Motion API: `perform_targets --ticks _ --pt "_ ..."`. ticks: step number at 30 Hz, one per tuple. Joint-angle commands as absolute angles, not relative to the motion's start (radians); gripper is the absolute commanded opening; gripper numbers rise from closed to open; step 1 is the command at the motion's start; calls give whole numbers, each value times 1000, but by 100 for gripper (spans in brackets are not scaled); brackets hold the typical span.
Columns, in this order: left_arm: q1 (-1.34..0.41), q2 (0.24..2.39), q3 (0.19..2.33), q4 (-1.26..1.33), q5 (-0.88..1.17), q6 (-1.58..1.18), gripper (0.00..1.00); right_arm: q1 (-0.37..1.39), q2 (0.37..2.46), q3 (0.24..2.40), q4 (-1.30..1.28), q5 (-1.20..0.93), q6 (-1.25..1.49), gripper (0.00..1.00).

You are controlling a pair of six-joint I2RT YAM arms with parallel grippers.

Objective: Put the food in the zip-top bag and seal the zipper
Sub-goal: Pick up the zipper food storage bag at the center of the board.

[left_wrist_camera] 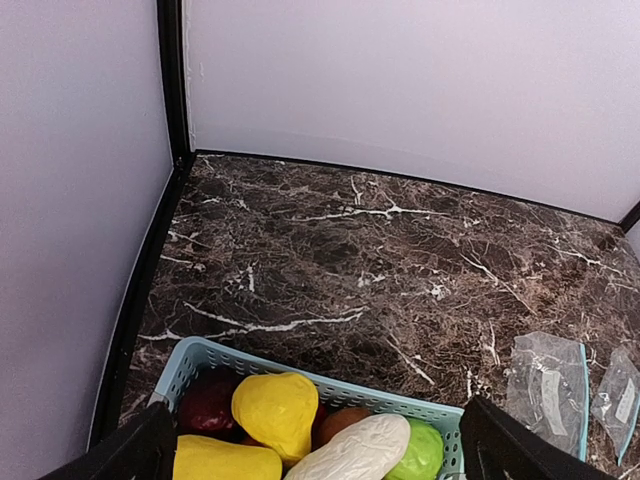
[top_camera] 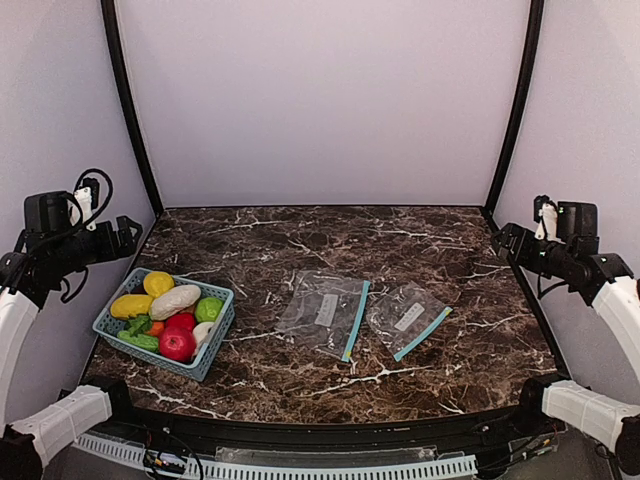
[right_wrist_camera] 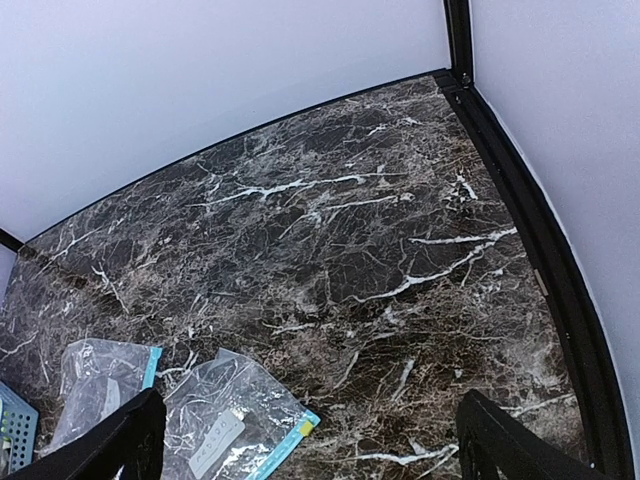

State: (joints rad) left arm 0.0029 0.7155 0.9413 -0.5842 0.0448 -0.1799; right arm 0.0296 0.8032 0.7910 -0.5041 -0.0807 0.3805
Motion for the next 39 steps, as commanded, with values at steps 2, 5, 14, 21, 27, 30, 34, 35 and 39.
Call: perform_targets --ticks 2,5,14,21,27,30,34,35,39 --pt "-2 727 975 -630 37 -200 100 21 797 820 -510 -107 402 99" --pt "-3 721 974 -631 26 -209 100 21 793 822 -512 -124 405 99" --pt "-3 708 977 -583 177 -220 98 20 744 789 -473 -263 430 99" --pt "-185 789 959 -561 166 -286 94 38 768 753 -424 -443 463 99" --pt "-462 889 941 -490 59 -391 92 119 800 752 -412 -425 477 99" --pt "-592 940 912 -375 24 -458 91 164 818 726 -380 -423 505 99" --pt "-789 1047 877 -275 -50 -539 91 217 833 701 -348 -402 532 99" --pt "-812 1067 876 -267 -60 -558 91 229 837 699 -346 -395 535 99" --pt "-892 1169 864 -218 -81 -630 91 256 850 696 -334 -384 541 99"
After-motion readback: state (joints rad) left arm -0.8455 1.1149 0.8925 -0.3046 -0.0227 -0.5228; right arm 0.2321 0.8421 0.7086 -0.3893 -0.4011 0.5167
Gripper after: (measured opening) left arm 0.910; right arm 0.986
